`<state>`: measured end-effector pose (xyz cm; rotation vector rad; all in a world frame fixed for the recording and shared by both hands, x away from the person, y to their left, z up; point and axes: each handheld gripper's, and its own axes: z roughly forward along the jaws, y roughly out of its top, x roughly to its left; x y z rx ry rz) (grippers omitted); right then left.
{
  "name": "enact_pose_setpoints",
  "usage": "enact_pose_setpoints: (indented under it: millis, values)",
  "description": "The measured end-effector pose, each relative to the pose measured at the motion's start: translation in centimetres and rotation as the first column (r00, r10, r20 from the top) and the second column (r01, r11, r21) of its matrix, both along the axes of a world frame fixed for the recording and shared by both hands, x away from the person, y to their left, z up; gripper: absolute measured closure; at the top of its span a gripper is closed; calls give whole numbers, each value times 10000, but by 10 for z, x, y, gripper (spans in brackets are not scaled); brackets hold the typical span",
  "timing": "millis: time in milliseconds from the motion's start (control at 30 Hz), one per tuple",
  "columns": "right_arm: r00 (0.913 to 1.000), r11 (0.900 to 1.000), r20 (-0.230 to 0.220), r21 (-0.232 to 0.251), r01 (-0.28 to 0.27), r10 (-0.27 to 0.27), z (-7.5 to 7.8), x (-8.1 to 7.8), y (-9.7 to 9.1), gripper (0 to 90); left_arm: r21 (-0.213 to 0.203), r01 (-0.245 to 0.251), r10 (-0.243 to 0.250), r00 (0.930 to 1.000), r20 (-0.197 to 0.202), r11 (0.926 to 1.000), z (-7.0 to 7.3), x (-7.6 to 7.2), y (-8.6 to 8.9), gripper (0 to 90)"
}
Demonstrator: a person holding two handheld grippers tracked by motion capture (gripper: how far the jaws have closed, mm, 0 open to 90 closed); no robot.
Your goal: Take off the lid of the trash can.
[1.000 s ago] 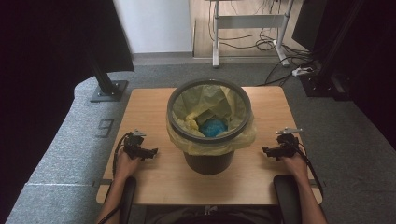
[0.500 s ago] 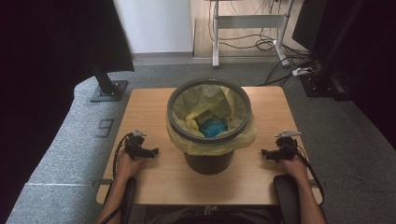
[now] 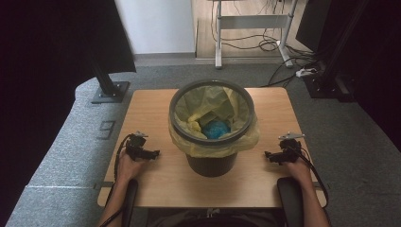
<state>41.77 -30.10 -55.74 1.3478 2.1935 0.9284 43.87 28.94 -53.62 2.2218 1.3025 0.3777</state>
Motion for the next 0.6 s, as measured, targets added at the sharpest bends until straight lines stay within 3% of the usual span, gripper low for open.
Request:
enact_pose_setpoints:
  millis: [267, 600]
  values:
    - [10000, 10000, 13, -4, -7, 7, 0, 0, 0, 0, -82, 109, -111, 9997, -201, 9999, 6, 0, -1, 31]
    - [10000, 10000, 10, -6, -44, 44, 0, -1, 0, 0, -316, 453, -457, 9989, -102, 9985, 34, 1, -1, 55]
